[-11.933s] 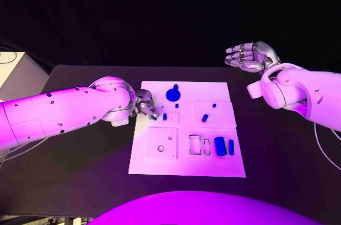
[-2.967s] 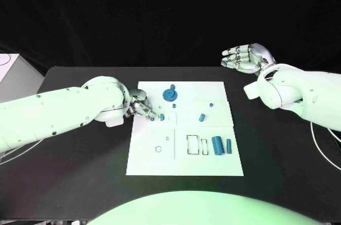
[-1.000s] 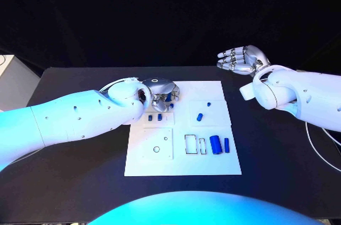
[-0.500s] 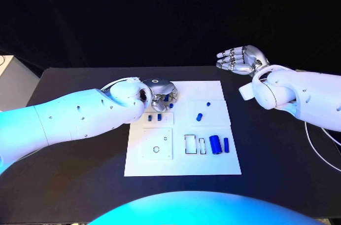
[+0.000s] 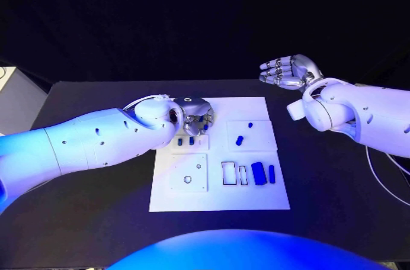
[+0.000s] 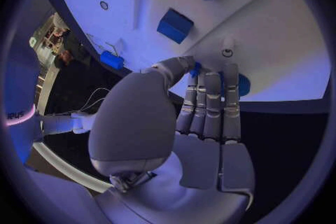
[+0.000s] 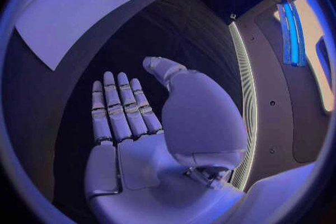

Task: Assemble the parts on the task board

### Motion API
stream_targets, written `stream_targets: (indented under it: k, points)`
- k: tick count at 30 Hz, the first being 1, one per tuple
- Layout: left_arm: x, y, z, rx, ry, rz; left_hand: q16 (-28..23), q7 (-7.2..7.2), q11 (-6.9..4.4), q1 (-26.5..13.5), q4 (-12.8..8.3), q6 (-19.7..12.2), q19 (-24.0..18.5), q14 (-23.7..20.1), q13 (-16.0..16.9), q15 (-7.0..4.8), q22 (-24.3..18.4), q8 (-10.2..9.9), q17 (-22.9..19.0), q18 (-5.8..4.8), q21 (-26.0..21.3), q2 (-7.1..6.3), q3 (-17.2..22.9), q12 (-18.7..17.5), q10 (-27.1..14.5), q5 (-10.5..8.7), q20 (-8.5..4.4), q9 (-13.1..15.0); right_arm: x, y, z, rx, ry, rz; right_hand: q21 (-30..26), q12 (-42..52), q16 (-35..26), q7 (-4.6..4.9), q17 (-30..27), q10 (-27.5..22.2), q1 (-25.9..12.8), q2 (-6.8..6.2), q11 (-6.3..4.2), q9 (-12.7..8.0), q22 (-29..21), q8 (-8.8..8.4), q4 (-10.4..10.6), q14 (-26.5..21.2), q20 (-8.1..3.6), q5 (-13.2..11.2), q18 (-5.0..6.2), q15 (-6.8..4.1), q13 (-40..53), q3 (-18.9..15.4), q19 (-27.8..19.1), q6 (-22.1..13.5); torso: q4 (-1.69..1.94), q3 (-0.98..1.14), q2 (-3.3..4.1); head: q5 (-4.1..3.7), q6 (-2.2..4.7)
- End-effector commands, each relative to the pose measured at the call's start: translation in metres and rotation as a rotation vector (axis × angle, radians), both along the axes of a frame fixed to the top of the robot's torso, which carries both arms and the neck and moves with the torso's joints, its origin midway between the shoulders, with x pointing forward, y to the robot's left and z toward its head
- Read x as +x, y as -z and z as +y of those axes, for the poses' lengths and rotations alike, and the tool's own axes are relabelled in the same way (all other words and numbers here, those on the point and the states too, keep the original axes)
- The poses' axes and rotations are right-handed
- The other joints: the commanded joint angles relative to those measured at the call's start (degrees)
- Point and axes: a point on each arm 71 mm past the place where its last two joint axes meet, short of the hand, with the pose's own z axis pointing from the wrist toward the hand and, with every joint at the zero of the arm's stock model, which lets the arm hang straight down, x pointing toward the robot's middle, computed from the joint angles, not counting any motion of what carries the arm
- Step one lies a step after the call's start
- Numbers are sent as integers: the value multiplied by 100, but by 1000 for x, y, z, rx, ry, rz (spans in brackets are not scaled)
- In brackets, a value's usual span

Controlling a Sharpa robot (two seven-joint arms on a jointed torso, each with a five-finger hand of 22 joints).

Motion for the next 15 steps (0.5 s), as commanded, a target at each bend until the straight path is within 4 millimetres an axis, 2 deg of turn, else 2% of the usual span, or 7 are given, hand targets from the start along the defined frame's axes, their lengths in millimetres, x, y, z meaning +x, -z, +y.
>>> stream_targets:
  k: [1,6,9,12,14,15]
  points:
    - [-2,1,-2,-1,19,17,59,-6,-10,-21,-1,68,5,5,-31,-50,17,-52,11,79,36,68,34,-53,87,-31,-36,-10,-1,0,2,4,-22,-3,-18,-2,-10,418,-5,49,-11,43,8,-5,-5,-29,-13,-25,-5,25,-53,-15,-1,-8,27,40,0,-2,-1,1,1]
    - [-2,2,-2,-3,18,21,184,16,-23,-41,-18,208,12,114,-121,-52,48,-102,111,77,61,104,41,-159,266,-46,-48,-14,-1,0,2,4,-22,-3,-18,-2,-10,418,-5,49,-11,43,8,-5,-5,-29,-13,-25,-5,25,-53,-15,-1,-8,27,40,4,-1,-1,1,1]
    - [-2,2,-2,-4,15,19,458,47,-69,-24,-60,399,75,495,-203,-37,103,-141,526,77,137,181,48,-268,619,-54,-53,17,-1,0,2,4,-22,-3,-18,-2,-10,418,-5,49,-11,43,8,-5,-5,-29,-13,-25,-5,25,-53,-15,-1,-8,27,40,0,0,-2,0,1]
    - [-1,1,-1,-9,11,13,574,73,-83,-1,-106,535,112,654,-270,-31,145,-172,674,78,193,242,53,-404,849,-61,-52,54,-1,0,2,4,-22,-3,-18,-2,-10,418,-5,49,-11,43,8,-5,-5,-29,-13,-25,-5,25,-53,-15,-1,-8,27,40,-1,-2,-2,-2,1]
    - [-1,1,-1,-13,9,8,708,97,-101,42,-163,670,272,887,-302,-44,305,-182,949,49,352,317,61,-491,1052,-116,-61,97,-1,0,2,4,-22,-4,-17,-5,-9,419,-12,54,-15,47,9,-8,-14,-33,-12,-23,-4,27,-52,-16,-2,-6,23,47,-2,-1,-1,3,1]
    - [-1,1,-1,-15,8,6,791,118,-107,124,-249,742,373,1041,-332,-54,409,-226,1108,30,460,393,167,-594,1195,-663,-80,125,-1,0,2,4,-22,-4,-17,-5,-9,419,-12,54,-15,47,9,-8,-14,-33,-12,-23,-4,27,-52,-16,-2,-6,23,47,-1,0,0,3,1]
